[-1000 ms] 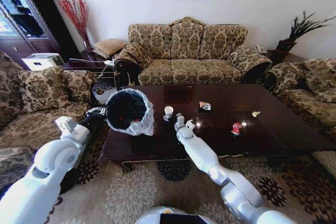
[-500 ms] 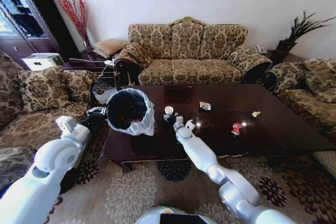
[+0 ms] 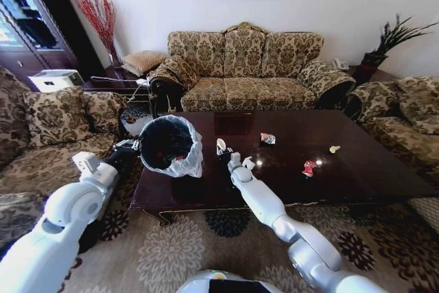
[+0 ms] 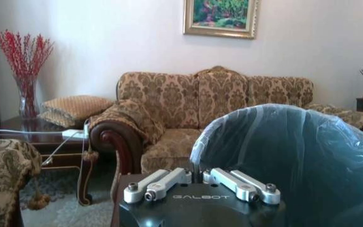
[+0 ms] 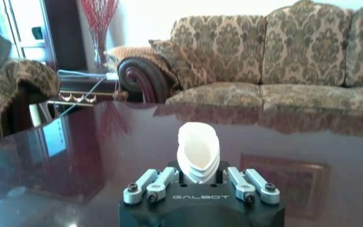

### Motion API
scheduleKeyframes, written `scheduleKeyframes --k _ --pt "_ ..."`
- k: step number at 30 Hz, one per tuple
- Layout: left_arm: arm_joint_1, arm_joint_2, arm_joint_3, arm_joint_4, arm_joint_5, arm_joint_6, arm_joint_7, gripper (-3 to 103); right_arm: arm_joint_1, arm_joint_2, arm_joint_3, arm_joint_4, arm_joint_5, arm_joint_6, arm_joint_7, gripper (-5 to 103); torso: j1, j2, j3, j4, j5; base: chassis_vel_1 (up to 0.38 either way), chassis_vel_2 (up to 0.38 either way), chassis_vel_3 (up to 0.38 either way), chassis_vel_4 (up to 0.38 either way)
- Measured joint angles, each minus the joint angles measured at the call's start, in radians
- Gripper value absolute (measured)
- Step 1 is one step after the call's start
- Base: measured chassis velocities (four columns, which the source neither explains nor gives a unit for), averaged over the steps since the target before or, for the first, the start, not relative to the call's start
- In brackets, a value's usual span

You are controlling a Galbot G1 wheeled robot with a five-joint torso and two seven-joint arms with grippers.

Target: Move to the front of the table and place the trash on the table into the trash bin.

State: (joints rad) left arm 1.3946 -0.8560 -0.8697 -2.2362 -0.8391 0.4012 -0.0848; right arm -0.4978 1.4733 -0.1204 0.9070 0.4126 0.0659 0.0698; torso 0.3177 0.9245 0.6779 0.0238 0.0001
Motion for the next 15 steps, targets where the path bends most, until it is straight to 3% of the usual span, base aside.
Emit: scheduleKeyframes --k 8,11,15 --pt "-0.002 -0.012 0.006 0.001 0.016 0.000 0.002 3 -0.014 -0.104 -0.015 0.243 0.028 -0.047 0.063 30 0.000 0.000 0.000 -0.0003 0.0000 0.000 0.000 0.000 0.000" --pt "-0.003 -0.021 0.015 0.005 0.029 0.000 0.004 3 0.016 -0.176 -0.047 0.475 0.129 -0.151 0.133 30 0.000 0.000 0.000 -0.0003 0.0000 0.000 0.000 0.000 0.000" --pt "0.001 -0.028 0.016 -0.003 0.032 0.000 0.003 3 0.092 -0.228 -0.093 0.665 0.219 -0.226 0.189 30 0.000 0.000 0.000 0.0002 0.0001 0.000 0.000 0.000 0.000"
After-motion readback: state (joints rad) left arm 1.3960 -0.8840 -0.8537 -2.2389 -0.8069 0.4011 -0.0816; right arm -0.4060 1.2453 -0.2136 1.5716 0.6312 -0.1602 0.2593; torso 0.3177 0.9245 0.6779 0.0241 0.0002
